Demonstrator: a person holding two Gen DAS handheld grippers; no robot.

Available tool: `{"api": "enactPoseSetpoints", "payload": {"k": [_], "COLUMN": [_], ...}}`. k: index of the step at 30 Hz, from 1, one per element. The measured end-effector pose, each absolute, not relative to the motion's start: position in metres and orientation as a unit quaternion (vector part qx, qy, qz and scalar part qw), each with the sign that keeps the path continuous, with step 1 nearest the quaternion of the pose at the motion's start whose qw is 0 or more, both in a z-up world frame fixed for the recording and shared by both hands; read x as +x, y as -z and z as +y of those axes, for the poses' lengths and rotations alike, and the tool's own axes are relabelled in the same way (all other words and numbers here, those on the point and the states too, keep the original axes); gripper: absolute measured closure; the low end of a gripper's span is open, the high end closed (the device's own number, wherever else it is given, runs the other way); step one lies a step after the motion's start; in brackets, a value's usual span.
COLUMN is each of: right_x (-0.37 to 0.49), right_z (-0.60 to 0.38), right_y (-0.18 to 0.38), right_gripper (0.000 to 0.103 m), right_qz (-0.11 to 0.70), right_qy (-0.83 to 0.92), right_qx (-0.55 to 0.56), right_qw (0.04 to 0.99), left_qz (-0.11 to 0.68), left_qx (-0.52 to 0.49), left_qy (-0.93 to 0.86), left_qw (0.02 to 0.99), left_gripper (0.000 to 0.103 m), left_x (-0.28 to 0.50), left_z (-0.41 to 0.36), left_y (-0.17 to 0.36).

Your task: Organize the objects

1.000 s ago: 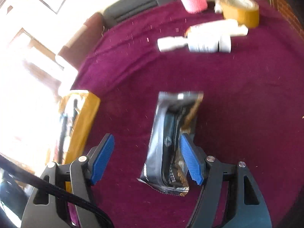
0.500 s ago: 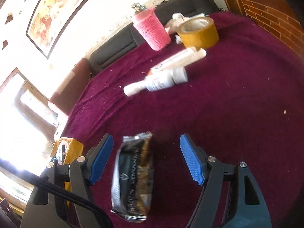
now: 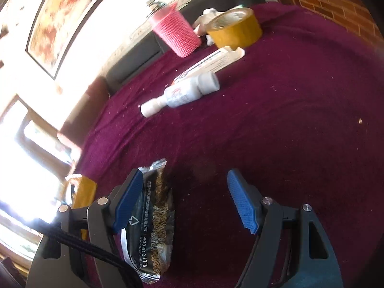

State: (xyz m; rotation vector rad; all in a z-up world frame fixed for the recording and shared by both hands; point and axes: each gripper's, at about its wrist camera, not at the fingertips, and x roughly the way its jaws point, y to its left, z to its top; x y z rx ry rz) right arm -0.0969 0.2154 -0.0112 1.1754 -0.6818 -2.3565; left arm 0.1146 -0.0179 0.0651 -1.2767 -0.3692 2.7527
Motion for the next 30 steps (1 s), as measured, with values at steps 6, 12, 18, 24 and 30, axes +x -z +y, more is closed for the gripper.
{"api": "enactPoseSetpoints", "payload": {"k": [6,12,18,24,30], "right_x": [-0.099,-0.136,-0.221,-0.259,-0.221], "right_z": [0.211,0.185,0.136,0.115,0.100], "right_y": [0.009,-0.039,-0.052,-0.027,-0.035], "right_gripper": [0.031,0.030,0.028,0.025,0.026], "right_qz": [-0.218,-0.123,0.000,0.009,-0.009], "right_qy": [0.855,0.877,0.880,0.840,0.779], "right_qx": [0.431,0.432,0.454,0.518,0.553], "right_qw": [0.187,0.172,0.140,0.161,0.295], "left_qz": [-0.120,-0.132,-0.121,-0.137,-0.136], "left_qx": [-0.421,-0.457,-0.440,-0.437,-0.438], "left_qy": [-0.899,-0.879,-0.890,-0.888,-0.887], "left_qw": [0.018,0.014,0.027,0.044,0.053], "left_gripper": [0.033,0.034,0.024,0.020,0.014], "left_x": [0.083,0.065,0.073,0.074,0.072], "left_z": [-0.027,-0.037,-0.032,-0.035,-0.033], "left_y": [-0.045,-0.021,-0.017,-0.018,-0.018]}}
